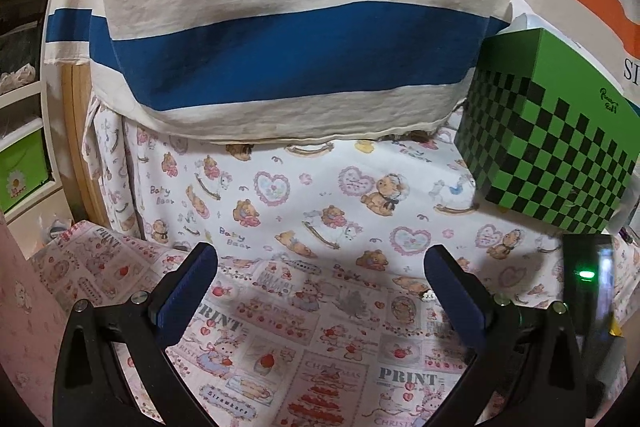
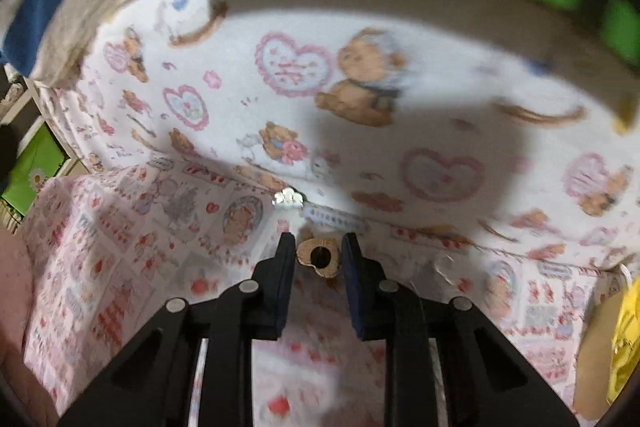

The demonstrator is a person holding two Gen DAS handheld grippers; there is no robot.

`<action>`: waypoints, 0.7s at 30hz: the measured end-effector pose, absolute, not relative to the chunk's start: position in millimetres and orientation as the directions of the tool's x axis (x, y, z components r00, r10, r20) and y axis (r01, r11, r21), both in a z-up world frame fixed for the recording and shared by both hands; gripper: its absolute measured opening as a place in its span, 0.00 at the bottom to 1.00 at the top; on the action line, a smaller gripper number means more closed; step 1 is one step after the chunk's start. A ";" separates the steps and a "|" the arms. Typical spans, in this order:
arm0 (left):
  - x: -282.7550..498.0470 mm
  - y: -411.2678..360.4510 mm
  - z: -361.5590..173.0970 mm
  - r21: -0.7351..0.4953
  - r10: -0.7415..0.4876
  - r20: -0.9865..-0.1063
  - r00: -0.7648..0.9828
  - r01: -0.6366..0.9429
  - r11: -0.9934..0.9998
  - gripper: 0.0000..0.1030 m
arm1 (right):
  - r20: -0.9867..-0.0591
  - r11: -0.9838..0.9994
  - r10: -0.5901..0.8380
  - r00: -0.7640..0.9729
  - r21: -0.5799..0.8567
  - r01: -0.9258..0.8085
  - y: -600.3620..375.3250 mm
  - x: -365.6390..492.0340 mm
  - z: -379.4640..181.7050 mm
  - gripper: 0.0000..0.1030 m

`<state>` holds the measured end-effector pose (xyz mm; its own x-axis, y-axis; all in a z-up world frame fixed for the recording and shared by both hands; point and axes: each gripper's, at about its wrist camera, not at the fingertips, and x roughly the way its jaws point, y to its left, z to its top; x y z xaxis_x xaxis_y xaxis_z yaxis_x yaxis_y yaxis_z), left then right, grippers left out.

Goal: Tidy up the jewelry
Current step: 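Close the right tool on the small brown ring on the cloth, then grasp the silver dangling earring with the left tool while the right tool carries the brown ring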

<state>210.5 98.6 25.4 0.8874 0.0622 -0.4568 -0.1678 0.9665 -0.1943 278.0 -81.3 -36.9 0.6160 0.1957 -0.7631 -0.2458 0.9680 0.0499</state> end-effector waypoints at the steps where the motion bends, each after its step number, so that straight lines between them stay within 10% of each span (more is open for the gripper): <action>1: 210.4 97.7 25.6 -0.195 0.059 -0.458 0.887 -0.165 0.967 0.99 | -0.754 0.965 0.213 0.621 0.062 -0.255 -87.3 269.8 -31.6 0.22; 21: 215.6 5.9 9.8 0.018 -0.020 -0.542 0.840 0.035 0.999 1.00 | -0.561 0.966 0.253 0.788 0.187 -0.177 -243.1 169.2 22.6 0.22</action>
